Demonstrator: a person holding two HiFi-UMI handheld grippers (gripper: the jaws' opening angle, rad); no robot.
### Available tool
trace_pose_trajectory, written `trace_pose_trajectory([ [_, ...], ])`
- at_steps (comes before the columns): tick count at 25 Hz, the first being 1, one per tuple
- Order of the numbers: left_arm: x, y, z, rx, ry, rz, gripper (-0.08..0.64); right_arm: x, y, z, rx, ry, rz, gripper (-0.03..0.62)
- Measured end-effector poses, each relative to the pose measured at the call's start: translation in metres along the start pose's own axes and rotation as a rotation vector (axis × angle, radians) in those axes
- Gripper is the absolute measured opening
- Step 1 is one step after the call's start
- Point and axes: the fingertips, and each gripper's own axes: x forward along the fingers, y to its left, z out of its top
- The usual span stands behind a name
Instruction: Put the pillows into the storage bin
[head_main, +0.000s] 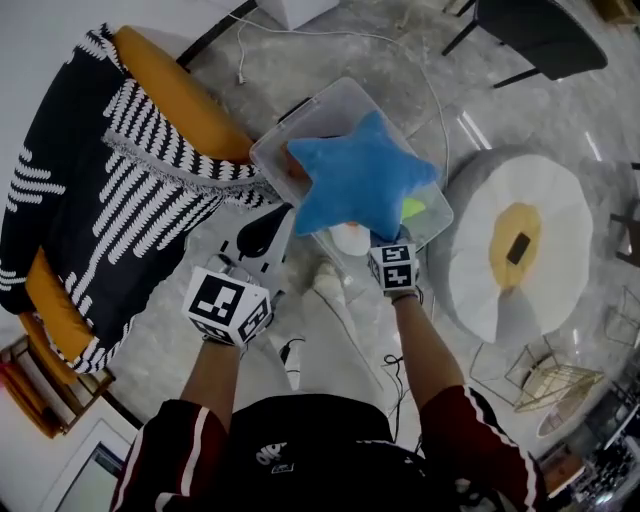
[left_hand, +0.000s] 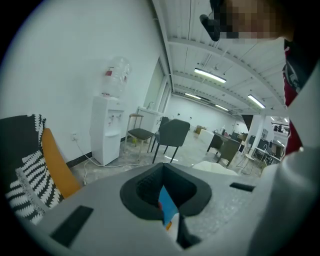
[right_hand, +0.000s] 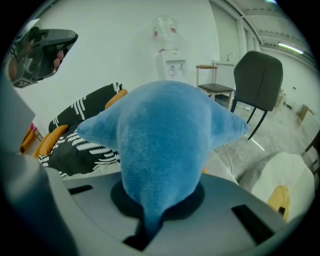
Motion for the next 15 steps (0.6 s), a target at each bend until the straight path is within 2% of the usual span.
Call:
trace_pose_trajectory([
  [3, 0.012, -0.001, -0.021, 0.0, 0.011, -0.004, 0.002, 0.025, -0.009, -0.014, 0.001, 0.0, -0.006, 0.018],
  [6, 0.013, 0.004, -0.046, -0.031, 0.025, 0.01, 0.002, 0.048, -0.014, -0.024, 0.02, -0.005, -0.016, 0.018],
  [12, 0.006, 0.016, -0.084, -0.048, 0.056, 0.034, 0.002, 0.093, -0.013, -0.02, 0.019, -0.04, -0.017, 0.021],
  [14, 0.002, 0.02, -0.086, -0.049, 0.06, 0.041, 0.002, 0.108, -0.015, -0.02, 0.018, -0.034, -0.032, 0.053],
  [15, 0.0, 0.023, -0.086, -0.049, 0.058, 0.043, 0.002, 0.117, -0.018, -0.026, 0.027, -0.009, -0.049, 0.096],
])
